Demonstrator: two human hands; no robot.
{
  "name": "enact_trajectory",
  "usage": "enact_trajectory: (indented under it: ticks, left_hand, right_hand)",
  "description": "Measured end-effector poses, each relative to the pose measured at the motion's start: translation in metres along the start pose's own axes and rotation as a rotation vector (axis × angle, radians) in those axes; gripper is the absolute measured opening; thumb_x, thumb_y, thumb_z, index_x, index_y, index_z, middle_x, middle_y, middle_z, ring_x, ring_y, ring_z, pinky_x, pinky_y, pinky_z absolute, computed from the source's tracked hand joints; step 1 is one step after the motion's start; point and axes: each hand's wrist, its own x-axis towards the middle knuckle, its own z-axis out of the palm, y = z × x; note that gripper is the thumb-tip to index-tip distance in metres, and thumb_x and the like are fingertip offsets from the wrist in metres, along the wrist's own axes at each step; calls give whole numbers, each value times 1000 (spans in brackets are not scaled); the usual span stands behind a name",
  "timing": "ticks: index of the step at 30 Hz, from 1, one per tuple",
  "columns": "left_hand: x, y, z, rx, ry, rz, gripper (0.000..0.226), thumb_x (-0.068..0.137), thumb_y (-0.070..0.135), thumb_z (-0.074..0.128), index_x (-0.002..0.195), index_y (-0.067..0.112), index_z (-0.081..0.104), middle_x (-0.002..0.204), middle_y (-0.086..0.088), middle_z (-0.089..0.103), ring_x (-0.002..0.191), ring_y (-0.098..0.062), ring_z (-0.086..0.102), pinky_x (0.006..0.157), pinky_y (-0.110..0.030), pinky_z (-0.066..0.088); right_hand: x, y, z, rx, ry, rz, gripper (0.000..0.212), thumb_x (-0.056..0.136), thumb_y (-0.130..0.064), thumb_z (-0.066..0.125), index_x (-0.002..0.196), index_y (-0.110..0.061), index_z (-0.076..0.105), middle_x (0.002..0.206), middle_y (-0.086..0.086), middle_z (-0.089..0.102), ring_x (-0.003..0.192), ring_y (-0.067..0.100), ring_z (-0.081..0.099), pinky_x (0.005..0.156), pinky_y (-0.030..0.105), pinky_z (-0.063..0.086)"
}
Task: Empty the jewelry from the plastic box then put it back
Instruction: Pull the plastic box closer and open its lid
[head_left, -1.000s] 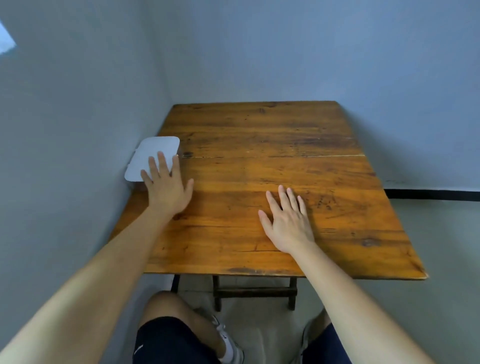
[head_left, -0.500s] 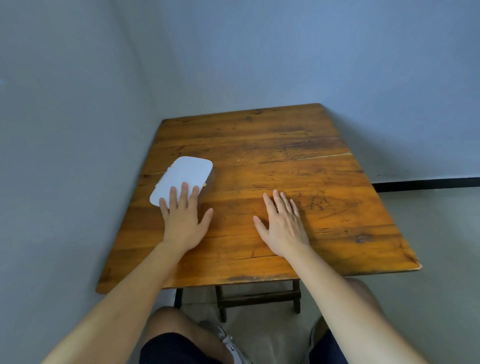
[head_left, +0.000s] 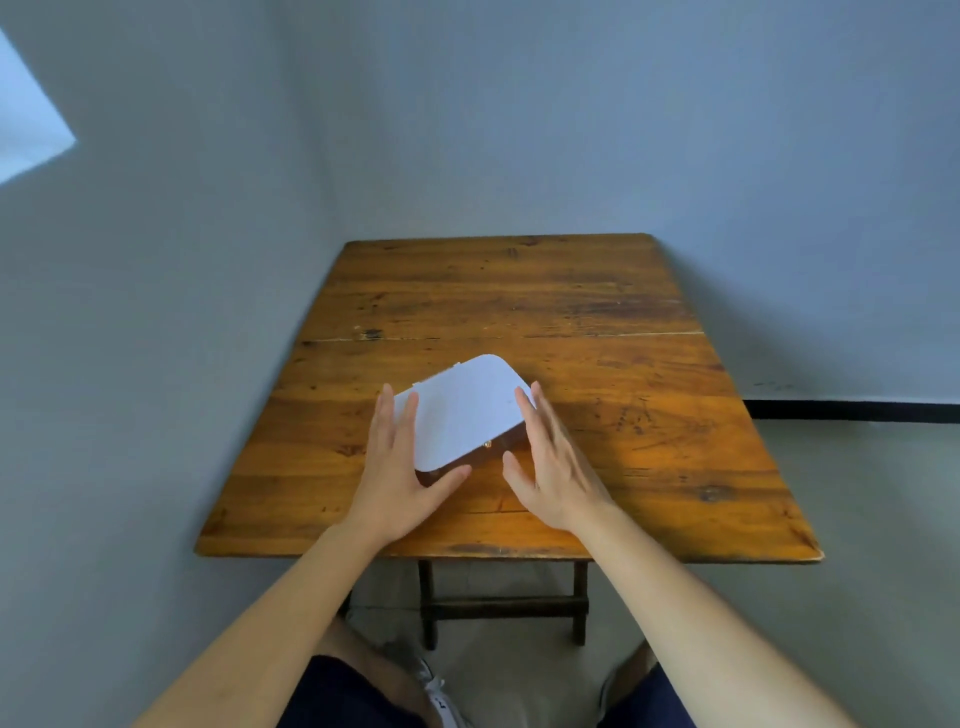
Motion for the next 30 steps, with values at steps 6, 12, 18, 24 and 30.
enact_trajectory:
  ticks: [6, 12, 18, 24, 30]
  left_hand:
    - [1, 1, -3, 48, -44, -13, 99, 83, 75, 44, 156, 30, -5, 166, 8, -10, 150, -12, -20, 123, -45, 0]
    - [5, 10, -17, -26, -10, -46, 95, 82, 73, 45, 156, 28, 6, 166, 7, 9, 153, -15, -3, 121, -47, 12]
    - [8, 21, -32, -246, 91, -123, 91, 80, 74, 50, 154, 34, 15, 161, 4, 27, 147, -19, 27, 114, -47, 34]
    - [-2, 28, -28, -324, 223, -41, 95, 84, 68, 51, 156, 32, 1, 165, 8, 10, 148, -4, 13, 115, -32, 25]
    - [9, 23, -24, -232, 334, 95, 96, 85, 73, 45, 152, 37, -12, 165, 8, -11, 153, -9, 1, 120, -36, 14]
  right_hand:
    - [14, -10, 0, 176, 39, 146, 78, 97, -40, 52, 156, -32, 2, 168, -2, 1, 153, 21, 6, 121, 46, 19]
    - [25, -20, -11, 265, 109, 148, 72, 97, -35, 56, 155, -30, 14, 161, -2, 24, 145, 19, 29, 112, 40, 33]
    - [34, -26, -23, 261, 136, 81, 69, 97, -33, 52, 155, -31, 14, 163, -1, 22, 147, 20, 25, 114, 42, 31]
    - [57, -33, -31, 259, 152, 49, 64, 103, -38, 43, 157, -31, 8, 165, -2, 18, 150, 19, 22, 110, 32, 24]
    - [83, -42, -32, 284, 118, 1, 68, 104, -34, 40, 157, -32, -2, 165, -5, 19, 150, 18, 23, 115, 34, 22]
